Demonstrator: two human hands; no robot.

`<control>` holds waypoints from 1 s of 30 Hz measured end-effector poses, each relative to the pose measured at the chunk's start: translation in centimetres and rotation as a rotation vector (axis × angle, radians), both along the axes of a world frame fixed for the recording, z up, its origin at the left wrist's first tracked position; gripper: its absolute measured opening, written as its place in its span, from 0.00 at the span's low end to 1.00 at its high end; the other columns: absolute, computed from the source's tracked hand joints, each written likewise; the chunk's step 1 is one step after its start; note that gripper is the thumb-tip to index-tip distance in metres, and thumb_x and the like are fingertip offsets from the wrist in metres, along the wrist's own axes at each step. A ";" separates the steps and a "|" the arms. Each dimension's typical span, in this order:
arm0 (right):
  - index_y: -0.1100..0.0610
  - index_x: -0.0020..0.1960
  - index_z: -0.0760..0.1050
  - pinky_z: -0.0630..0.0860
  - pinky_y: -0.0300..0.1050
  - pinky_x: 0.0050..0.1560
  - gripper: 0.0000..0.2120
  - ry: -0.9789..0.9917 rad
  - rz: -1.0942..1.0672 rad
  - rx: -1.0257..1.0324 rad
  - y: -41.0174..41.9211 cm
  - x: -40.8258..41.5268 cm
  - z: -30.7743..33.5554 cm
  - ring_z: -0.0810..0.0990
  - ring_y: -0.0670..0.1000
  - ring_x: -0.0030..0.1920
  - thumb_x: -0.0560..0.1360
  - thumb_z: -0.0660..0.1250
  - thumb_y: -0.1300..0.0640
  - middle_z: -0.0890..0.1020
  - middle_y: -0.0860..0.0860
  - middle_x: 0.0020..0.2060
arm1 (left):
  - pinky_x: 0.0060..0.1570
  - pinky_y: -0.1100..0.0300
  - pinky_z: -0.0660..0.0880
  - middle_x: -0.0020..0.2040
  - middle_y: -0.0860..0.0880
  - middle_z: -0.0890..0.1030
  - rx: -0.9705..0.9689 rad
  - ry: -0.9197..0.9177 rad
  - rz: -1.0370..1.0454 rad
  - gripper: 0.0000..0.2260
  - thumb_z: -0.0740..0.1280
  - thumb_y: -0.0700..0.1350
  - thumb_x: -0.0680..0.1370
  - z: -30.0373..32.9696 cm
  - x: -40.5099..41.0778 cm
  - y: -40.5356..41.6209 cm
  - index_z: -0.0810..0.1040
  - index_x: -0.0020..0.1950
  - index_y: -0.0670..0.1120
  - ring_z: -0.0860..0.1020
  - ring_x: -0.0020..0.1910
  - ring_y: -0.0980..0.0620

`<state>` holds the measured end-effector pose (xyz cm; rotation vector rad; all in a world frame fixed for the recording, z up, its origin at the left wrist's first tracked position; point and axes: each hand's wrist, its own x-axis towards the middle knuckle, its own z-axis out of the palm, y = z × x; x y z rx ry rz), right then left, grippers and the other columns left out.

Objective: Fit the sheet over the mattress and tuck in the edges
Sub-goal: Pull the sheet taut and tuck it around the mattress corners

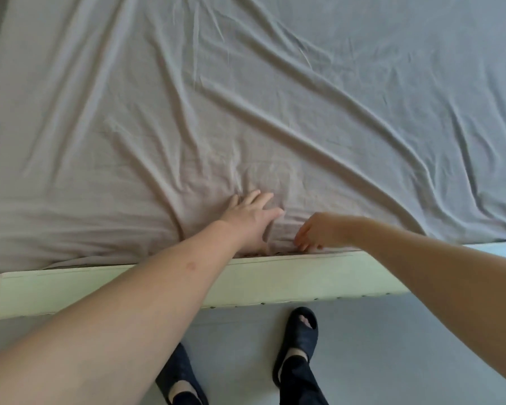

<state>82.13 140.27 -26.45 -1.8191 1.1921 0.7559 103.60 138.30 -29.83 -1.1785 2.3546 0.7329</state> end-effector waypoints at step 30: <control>0.44 0.48 0.81 0.80 0.48 0.46 0.09 -0.085 0.092 -0.169 -0.1 -3.5 -3.9 0.80 0.51 0.46 0.78 0.63 0.53 0.82 0.43 0.44 | 0.65 0.25 0.29 0.79 0.51 0.25 -0.022 -0.264 0.192 0.36 0.54 0.72 0.77 -5.5 -4.6 0.7 0.33 0.76 0.71 0.24 0.76 0.41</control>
